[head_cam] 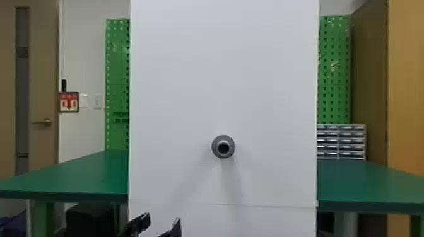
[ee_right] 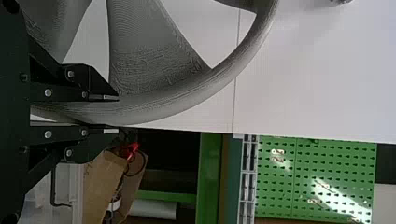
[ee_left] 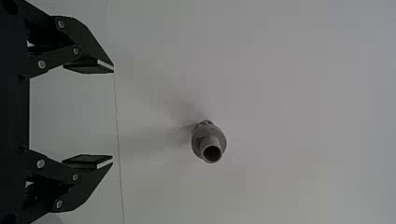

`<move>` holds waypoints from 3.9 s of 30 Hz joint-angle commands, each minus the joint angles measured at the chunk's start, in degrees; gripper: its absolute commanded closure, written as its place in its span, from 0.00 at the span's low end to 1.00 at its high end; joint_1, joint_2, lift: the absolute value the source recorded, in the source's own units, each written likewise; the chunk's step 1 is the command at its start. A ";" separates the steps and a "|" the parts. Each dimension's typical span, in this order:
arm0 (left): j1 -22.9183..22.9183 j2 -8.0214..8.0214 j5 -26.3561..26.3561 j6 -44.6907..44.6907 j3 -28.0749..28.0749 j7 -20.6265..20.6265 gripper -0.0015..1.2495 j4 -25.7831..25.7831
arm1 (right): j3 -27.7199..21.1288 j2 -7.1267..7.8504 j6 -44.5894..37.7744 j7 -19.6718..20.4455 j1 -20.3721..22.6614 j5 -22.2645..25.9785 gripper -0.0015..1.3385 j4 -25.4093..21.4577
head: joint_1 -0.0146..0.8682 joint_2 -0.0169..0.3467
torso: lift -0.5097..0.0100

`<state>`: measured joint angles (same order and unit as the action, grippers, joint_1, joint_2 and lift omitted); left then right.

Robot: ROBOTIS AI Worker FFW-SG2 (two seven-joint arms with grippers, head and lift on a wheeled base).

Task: Hold the wheel and insert it

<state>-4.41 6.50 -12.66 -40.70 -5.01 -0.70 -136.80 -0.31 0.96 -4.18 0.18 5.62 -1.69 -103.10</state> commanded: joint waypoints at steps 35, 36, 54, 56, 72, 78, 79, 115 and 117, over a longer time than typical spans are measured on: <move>-2.80 0.53 -2.28 -1.84 0.27 -3.52 0.41 -0.22 | -2.42 0.27 4.35 0.09 3.17 -0.07 0.84 3.87 | 0.02 0.37 | 0.06; -2.89 0.62 -2.28 -2.28 0.27 -3.70 0.41 -0.22 | -2.42 0.27 4.35 0.09 3.17 -0.07 0.84 3.87 | 0.02 0.37 | 0.06; -3.59 0.97 -3.07 -4.92 0.18 -3.34 0.41 -0.22 | -2.51 -0.34 3.74 0.09 3.08 0.02 0.84 3.70 | 0.02 0.37 | 0.06; -3.59 0.97 -3.07 -4.92 0.18 -3.34 0.41 -0.22 | -2.33 -0.43 2.42 0.09 2.91 -0.07 0.84 2.55 | 0.02 0.37 | 0.06; -3.50 1.06 -2.98 -4.92 0.18 -3.17 0.41 -0.22 | 0.04 1.86 -16.12 0.00 -2.45 0.46 0.84 -11.33 | 0.02 0.37 | 0.06; -3.50 0.97 -3.07 -5.18 0.18 -2.99 0.41 -0.22 | -0.22 1.33 -22.89 0.00 -4.74 0.98 0.84 -15.38 | 0.02 0.37 | 0.06; -3.59 0.97 -3.07 -5.36 0.18 -2.99 0.41 -0.22 | -0.40 1.15 -24.65 0.00 -5.18 0.98 0.84 -16.17 | 0.02 0.37 | 0.06; -4.38 1.14 -2.55 -7.47 -0.88 -1.85 0.41 -0.22 | -5.41 4.23 -61.56 0.00 -26.27 6.87 0.84 -28.03 | 0.02 0.37 | 0.06; -4.47 1.14 -2.55 -7.64 -1.05 -1.67 0.41 -0.22 | -5.85 4.49 -62.88 0.00 -27.77 7.49 0.84 -28.03 | 0.02 0.37 | 0.06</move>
<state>-8.76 7.59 -15.26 -47.99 -5.85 -2.53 -137.02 -5.47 4.95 -64.41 0.18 -19.14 5.04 -131.12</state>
